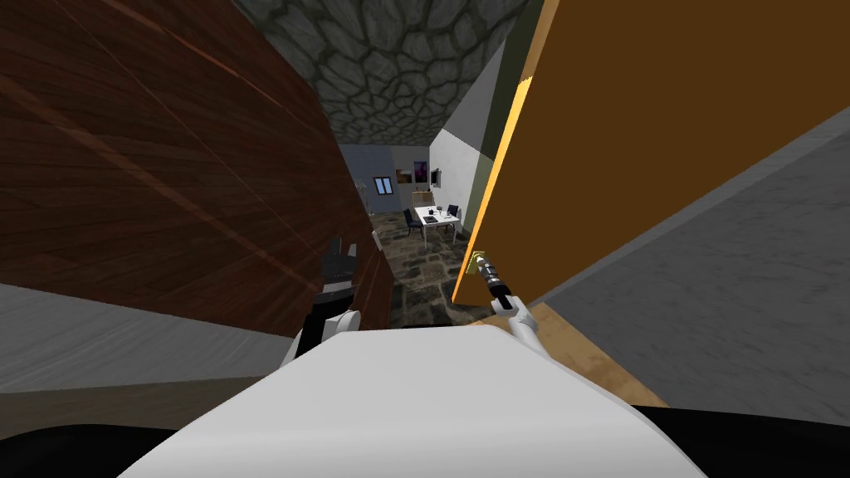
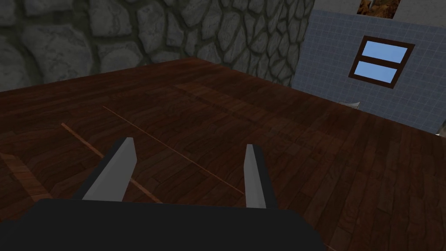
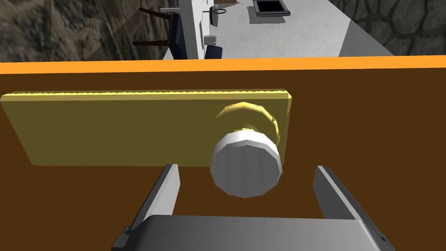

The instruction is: Push the door open

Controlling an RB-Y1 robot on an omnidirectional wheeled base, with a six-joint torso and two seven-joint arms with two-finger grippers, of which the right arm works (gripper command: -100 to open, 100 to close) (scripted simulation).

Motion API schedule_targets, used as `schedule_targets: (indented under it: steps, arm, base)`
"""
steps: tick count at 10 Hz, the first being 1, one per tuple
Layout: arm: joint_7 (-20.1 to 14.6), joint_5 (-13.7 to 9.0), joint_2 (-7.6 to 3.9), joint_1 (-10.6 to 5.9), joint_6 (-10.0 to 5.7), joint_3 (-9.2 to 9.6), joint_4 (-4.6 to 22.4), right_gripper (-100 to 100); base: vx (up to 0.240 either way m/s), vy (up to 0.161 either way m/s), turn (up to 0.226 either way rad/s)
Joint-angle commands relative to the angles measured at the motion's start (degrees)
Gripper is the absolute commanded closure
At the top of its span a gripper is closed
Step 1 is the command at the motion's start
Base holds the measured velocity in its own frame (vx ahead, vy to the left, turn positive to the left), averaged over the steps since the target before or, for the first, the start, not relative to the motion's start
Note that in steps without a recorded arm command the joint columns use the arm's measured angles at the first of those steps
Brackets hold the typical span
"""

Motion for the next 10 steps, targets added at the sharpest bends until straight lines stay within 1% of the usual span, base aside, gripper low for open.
schedule_targets:
  steps: [1, 2, 3, 8, 9, 10]
  arm:
    - [0.78, -0.34, 0.3, -0.37, 0.0, -0.17, 0.37, -100]
    - [0.45, -0.21, 0.18, -0.26, -0.01, -0.11, 0.28, -100]
    - [0.45, -0.21, 0.18, -0.26, -0.01, -0.11, 0.28, 100]
    - [0.45, -0.21, 0.18, -0.26, -0.01, -0.11, 0.28, 100]
    - [1.06, -0.34, 0.62, -0.27, 0.48, -0.58, 0.22, 100]
    - [1.32, -0.42, 0.79, -0.33, 0.66, -0.82, 0.14, 100]
  base:
    - [0.212, 0.002, 0.02]
    - [0.102, -0.001, 0.009]
    - [-0.015, 0.001, -0.005]
    - [-0.02, 0.0, 0.0]
    - [0.086, 0.009, -0.049]
    - [0.148, 0.008, -0.064]
